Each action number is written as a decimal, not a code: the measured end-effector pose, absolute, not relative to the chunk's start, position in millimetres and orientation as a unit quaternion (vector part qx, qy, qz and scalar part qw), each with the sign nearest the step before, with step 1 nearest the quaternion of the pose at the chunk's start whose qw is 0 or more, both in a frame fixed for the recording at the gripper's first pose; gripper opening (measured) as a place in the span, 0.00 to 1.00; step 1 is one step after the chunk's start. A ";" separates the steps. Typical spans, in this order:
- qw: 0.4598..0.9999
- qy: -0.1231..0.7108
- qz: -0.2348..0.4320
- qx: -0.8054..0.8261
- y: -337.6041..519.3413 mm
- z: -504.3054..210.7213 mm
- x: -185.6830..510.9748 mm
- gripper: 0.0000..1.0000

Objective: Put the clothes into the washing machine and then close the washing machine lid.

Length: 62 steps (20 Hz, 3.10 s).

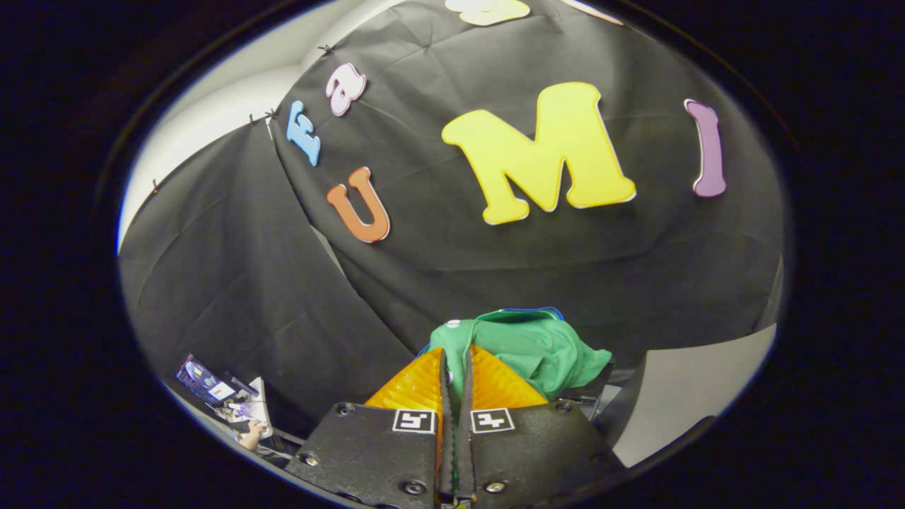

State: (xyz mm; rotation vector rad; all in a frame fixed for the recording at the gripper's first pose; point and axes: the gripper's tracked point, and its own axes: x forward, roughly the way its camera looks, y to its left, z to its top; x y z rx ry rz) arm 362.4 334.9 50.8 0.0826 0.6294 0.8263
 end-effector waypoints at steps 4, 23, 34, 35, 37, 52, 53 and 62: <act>0.870 0.311 0.381 0.032 357.5 14.5 366.6 0.06; 0.878 0.390 0.272 0.059 373.6 -176.4 395.1 0.06; 0.861 0.463 0.211 0.019 380.1 -307.8 412.7 0.06; 0.859 0.469 0.205 0.014 384.7 -317.6 411.5 0.06; 0.853 0.487 0.189 0.010 391.4 -333.0 404.5 0.06; 0.839 0.521 0.157 -0.014 396.1 -377.0 390.5 0.06; 0.840 0.520 0.157 -0.014 395.7 -376.8 390.5 0.06; 0.848 0.502 0.159 -0.058 393.6 -368.8 394.3 0.94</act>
